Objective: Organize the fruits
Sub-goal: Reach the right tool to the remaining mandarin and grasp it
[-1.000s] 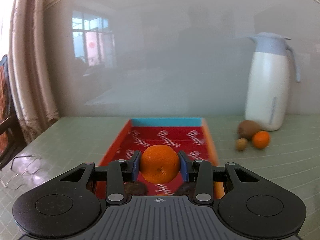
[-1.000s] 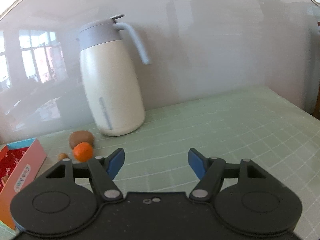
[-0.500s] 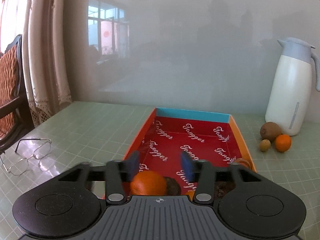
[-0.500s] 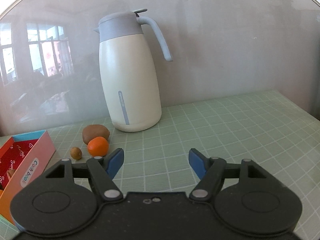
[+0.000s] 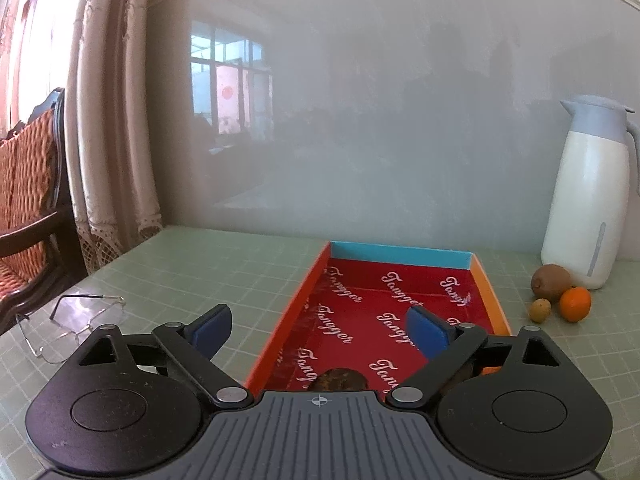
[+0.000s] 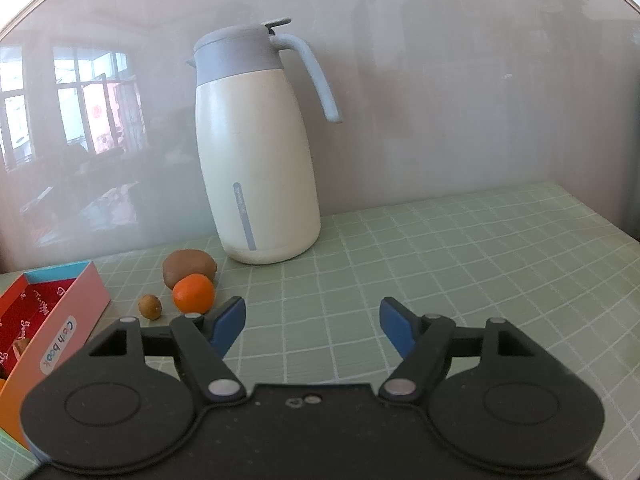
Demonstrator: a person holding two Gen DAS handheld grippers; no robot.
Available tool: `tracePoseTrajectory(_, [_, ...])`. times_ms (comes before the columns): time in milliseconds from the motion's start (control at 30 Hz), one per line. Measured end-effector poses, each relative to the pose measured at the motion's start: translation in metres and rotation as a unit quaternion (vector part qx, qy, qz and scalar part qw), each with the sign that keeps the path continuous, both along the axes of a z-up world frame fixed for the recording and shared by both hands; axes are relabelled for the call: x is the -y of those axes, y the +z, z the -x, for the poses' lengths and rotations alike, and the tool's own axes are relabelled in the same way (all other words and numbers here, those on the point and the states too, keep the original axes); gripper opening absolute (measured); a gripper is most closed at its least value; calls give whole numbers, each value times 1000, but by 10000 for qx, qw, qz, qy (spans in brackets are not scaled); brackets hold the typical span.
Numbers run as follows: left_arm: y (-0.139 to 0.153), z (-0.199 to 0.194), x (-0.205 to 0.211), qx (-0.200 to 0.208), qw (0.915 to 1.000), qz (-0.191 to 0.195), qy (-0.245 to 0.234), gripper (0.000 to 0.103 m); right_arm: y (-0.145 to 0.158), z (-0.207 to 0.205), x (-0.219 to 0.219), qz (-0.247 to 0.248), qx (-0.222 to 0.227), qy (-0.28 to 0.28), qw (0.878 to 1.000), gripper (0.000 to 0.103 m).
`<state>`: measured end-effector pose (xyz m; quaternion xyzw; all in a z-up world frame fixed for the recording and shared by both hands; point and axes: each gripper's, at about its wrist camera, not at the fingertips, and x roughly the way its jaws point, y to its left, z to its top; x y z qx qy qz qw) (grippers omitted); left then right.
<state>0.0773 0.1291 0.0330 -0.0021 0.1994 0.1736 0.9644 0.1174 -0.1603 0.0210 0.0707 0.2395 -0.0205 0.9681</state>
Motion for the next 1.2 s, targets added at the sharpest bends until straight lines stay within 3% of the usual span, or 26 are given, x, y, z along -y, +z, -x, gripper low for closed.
tracePoseTrajectory(200, [-1,3,-14,3,9999,-12,112,94,-3,-5,-20,123,65,201,9997,73])
tracePoseTrajectory(400, [-4,10,-36,21,9995,-49,311,94,-7,-17,-50,552,97,485,9973,72])
tracePoseTrajectory(933, [-14,22,-100,-136,9957,-89,908,94,-14,-56,-108,565,86,932,9940,71])
tracePoseTrajectory(1200, [-19,26,-123,-184,9938,-47,1093,94,-24,-68,-135,711,-116,1248,9896,60])
